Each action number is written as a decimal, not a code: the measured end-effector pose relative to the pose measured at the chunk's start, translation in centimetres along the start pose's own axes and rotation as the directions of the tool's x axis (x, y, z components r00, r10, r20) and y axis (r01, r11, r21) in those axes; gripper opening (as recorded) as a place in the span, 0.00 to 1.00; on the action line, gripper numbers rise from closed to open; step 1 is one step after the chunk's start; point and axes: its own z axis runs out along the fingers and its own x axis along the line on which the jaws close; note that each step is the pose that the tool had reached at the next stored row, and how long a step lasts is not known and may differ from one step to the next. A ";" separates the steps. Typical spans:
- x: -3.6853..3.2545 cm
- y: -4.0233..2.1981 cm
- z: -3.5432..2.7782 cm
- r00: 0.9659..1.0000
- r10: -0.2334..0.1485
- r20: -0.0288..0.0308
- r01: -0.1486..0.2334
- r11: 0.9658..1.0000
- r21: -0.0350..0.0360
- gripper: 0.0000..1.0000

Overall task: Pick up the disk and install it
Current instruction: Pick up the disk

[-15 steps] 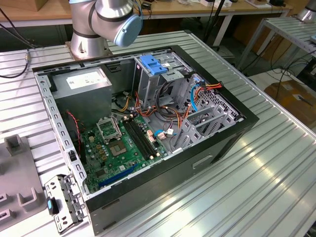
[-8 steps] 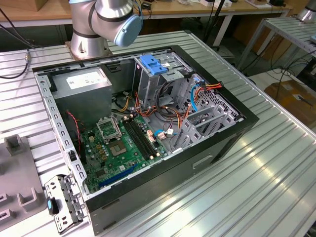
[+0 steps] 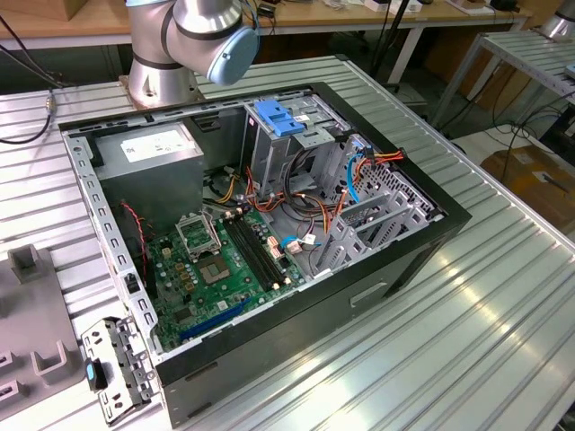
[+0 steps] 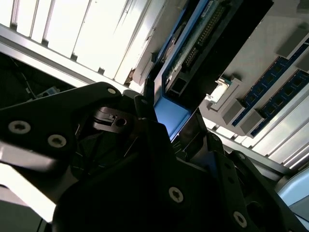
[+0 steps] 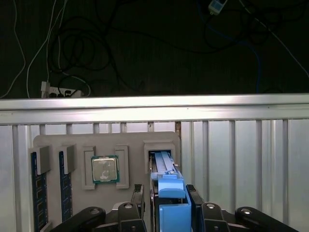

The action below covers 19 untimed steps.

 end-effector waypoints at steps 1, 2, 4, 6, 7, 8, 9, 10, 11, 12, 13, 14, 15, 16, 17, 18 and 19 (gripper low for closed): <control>0.00 0.00 0.01 1.000 0.000 0.000 0.000 1.000 0.001 0.47; 0.00 0.00 0.00 1.000 0.000 -0.001 0.000 1.000 0.002 0.47; 0.00 0.00 0.00 1.000 0.000 -0.001 0.000 1.000 0.002 0.47; 0.00 0.00 0.00 1.000 0.000 -0.001 0.000 1.000 0.002 0.47; -0.01 0.00 0.00 1.000 0.000 -0.001 0.000 1.000 0.002 0.47; -0.04 0.01 0.01 1.000 0.000 -0.001 0.000 1.000 0.002 0.47; -0.05 0.00 0.01 1.000 0.000 -0.001 0.000 1.000 0.002 0.47; -0.07 0.00 0.01 1.000 0.000 -0.001 0.000 1.000 0.002 0.47; -0.09 0.00 0.01 1.000 0.000 -0.001 0.000 1.000 0.002 0.47; -0.11 0.00 0.01 1.000 0.000 -0.001 0.000 1.000 0.002 0.47; -0.13 0.00 0.01 1.000 0.000 -0.001 0.000 1.000 0.002 0.47; -0.13 0.00 0.01 1.000 0.000 -0.001 0.000 1.000 0.002 0.47; -0.14 0.00 0.01 1.000 0.000 -0.001 0.000 1.000 0.002 0.47; -0.14 0.00 0.01 1.000 0.000 -0.001 0.000 1.000 0.002 0.47; -0.14 0.00 0.01 1.000 0.000 -0.001 0.000 1.000 0.002 0.47; -0.14 0.00 0.01 1.000 0.000 -0.001 0.000 1.000 0.002 0.47; -0.13 0.00 0.01 1.000 0.000 -0.001 0.000 1.000 0.002 0.47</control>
